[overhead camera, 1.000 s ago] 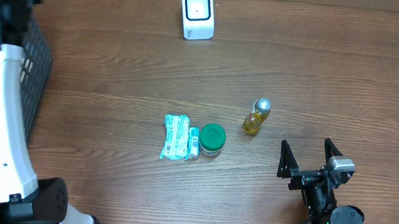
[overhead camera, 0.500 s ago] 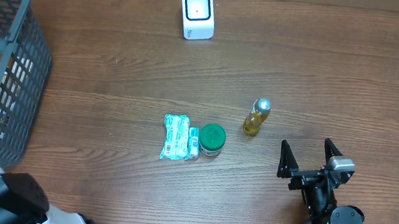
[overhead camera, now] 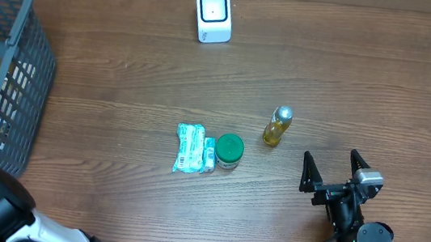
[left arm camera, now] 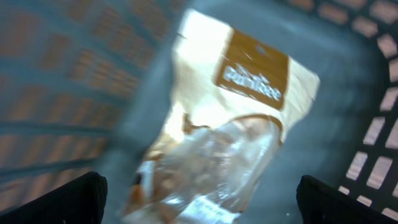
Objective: Scan the item barcode
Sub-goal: 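Lower the left gripper into the basket and grasp the brown-white bag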
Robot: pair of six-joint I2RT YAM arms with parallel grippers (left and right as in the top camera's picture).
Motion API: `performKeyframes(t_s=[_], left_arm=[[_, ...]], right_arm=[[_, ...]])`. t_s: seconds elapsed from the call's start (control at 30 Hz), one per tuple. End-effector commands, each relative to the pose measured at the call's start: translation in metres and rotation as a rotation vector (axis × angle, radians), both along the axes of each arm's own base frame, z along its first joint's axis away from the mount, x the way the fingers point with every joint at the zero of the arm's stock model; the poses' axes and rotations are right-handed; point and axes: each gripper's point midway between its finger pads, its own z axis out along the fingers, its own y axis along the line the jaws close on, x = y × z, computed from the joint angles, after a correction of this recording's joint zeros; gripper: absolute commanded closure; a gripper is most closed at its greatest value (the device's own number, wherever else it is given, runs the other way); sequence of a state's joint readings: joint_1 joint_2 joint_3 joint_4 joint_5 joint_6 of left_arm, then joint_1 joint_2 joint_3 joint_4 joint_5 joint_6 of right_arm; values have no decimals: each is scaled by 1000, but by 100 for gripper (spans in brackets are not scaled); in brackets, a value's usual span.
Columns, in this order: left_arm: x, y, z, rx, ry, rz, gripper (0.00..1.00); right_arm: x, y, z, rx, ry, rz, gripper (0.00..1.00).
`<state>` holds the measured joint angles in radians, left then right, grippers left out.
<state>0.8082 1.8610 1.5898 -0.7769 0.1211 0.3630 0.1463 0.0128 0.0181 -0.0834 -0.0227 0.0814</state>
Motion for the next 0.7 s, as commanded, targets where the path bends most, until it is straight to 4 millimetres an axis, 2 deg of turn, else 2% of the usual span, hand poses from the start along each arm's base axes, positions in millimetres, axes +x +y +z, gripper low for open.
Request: performKeyframes(t_s=[0.0, 0.37, 0.57, 0.6, 0.63, 0.67], left_arm=[[13, -17, -32, -77, 23, -105, 0], [7, -21, -104, -168, 162, -108, 0], [-2, -28, -137, -239, 226, -85, 0], [-3, -29, -141, -249, 234, -84, 4], [-3, -30, -143, -255, 237, -84, 12], [-4, -30, -144, -256, 239, -84, 24]], right_arm=[[0, 1, -2, 1, -1, 6, 0], [0, 1, -2, 1, -1, 6, 0], [0, 1, -2, 1, -1, 6, 0], [0, 1, -2, 1, -1, 6, 0], [0, 1, -2, 1, -1, 6, 0], [0, 1, -2, 1, -1, 6, 0]])
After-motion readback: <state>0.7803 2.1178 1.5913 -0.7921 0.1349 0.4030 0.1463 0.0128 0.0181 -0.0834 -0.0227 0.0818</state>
